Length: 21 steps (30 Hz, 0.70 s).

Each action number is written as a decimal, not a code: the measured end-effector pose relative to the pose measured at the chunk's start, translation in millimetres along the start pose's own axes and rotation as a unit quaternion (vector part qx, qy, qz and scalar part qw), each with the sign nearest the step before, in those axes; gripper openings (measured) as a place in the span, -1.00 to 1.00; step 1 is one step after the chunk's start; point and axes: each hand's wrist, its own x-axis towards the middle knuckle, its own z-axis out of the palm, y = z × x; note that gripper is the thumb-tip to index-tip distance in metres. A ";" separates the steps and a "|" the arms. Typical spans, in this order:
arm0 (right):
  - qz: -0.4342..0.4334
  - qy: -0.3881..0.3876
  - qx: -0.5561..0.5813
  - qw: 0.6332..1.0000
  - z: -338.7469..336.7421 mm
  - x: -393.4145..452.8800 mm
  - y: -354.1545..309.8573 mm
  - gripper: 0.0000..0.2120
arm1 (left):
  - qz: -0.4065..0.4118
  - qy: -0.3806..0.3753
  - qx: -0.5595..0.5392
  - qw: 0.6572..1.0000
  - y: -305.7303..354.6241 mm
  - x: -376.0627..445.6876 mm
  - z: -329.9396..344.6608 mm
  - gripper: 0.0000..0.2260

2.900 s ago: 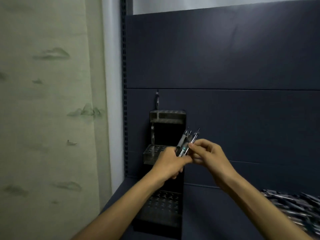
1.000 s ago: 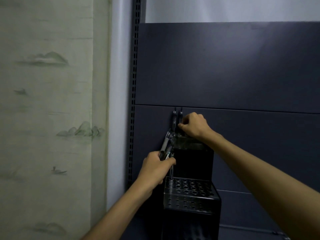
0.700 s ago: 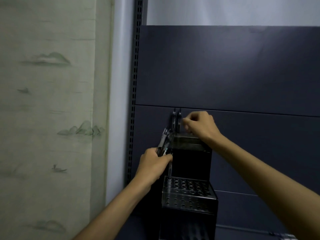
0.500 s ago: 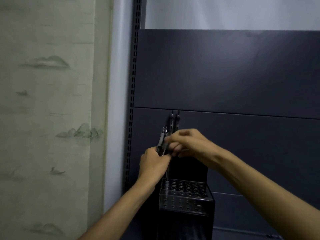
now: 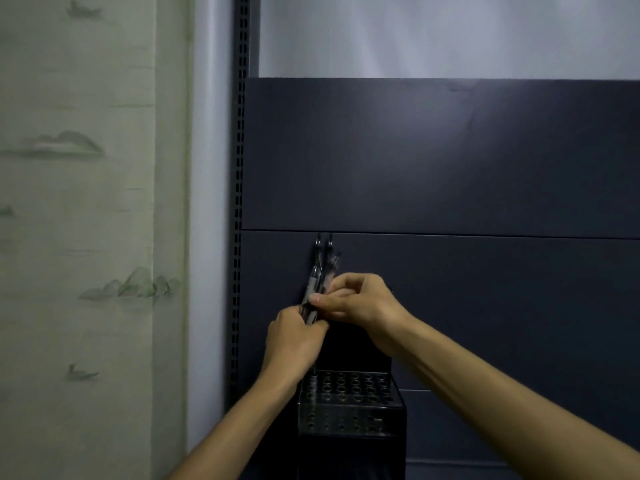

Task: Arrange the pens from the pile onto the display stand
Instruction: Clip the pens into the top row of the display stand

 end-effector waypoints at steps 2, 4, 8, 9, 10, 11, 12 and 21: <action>-0.014 -0.006 -0.013 1.000 1.9 2.0 0.1 -0.83 | -0.006 -0.006 0.002 1.000 0.1 2.6 0.9 -0.92; -0.043 0.019 0.005 0.999 -1.7 12.0 -9.3 -0.90 | -0.015 -0.013 -0.008 1.000 -2.0 6.4 0.5 -0.82; -0.129 0.154 -0.026 0.979 -35.3 60.5 -31.0 -0.82 | -0.022 -0.008 -0.024 0.999 -9.9 10.5 -3.1 -0.68; -0.147 0.189 -0.073 0.968 -45.0 72.3 -32.6 -0.82 | -0.021 -0.009 -0.027 0.999 -11.4 10.8 -4.0 -0.67; -0.158 0.216 -0.127 0.955 -52.6 82.0 -32.5 -0.83 | -0.018 -0.013 -0.029 0.999 -13.1 11.4 -4.6 -0.66; -0.162 0.233 -0.176 0.943 -57.9 89.8 -30.9 -0.84 | -0.016 -0.017 -0.031 0.999 -14.7 12.0 -4.7 -0.66; -0.161 0.242 -0.214 0.933 -61.1 96.2 -28.4 -0.84 | -0.013 -0.019 -0.033 0.999 -15.6 12.0 -4.9 -0.65; -0.143 0.192 -0.310 0.920 -54.7 117.7 -1.2 -0.80 | 0.017 -0.038 -0.058 0.997 -16.7 7.4 -7.5 -0.60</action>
